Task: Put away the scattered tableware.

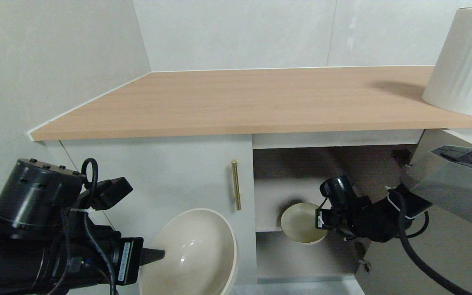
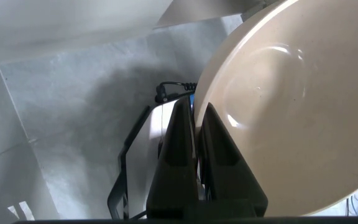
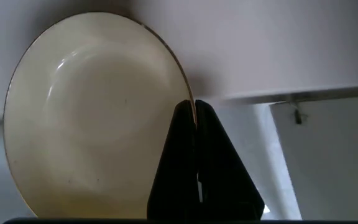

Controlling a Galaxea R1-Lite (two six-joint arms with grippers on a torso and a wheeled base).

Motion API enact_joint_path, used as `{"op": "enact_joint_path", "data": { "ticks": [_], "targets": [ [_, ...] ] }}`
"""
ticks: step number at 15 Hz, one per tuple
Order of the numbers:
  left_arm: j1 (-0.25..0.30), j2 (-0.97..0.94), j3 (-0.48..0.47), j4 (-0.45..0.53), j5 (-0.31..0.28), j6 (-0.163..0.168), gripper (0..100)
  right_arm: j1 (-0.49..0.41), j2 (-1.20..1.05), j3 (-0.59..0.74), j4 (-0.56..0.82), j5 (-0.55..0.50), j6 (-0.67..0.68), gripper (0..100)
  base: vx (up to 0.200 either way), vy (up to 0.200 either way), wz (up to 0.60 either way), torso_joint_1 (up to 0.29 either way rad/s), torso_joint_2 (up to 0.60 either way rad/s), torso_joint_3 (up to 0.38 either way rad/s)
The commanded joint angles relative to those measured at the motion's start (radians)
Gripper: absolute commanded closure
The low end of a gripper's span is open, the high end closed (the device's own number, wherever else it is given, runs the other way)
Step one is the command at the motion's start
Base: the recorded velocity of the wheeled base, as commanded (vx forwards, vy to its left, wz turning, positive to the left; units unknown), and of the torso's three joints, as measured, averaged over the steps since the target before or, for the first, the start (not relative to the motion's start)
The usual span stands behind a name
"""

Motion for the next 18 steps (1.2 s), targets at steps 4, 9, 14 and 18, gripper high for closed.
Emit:
{"op": "enact_joint_path", "data": {
  "ticks": [4,9,14,18],
  "targets": [
    [-0.024,0.013,0.003,0.000,0.001,-0.003,100,-0.040,0.101,-0.093,-0.004,-0.054,0.051,100,0.000,0.000,0.00,0.000,0.00,0.000],
    [-0.032,0.023,0.008,0.000,0.004,-0.006,100,-0.072,0.124,-0.157,-0.004,-0.063,0.074,100,0.000,0.000,0.00,0.000,0.00,0.000],
    [-0.041,0.044,0.011,-0.002,0.004,-0.006,100,-0.084,0.150,-0.223,0.002,-0.065,0.096,100,0.000,0.000,0.00,0.000,0.00,0.000],
    [-0.041,0.047,0.012,-0.003,0.004,-0.006,100,-0.086,0.160,-0.239,0.002,-0.070,0.094,100,0.000,0.000,0.00,0.000,0.00,0.000]
  ]
}}
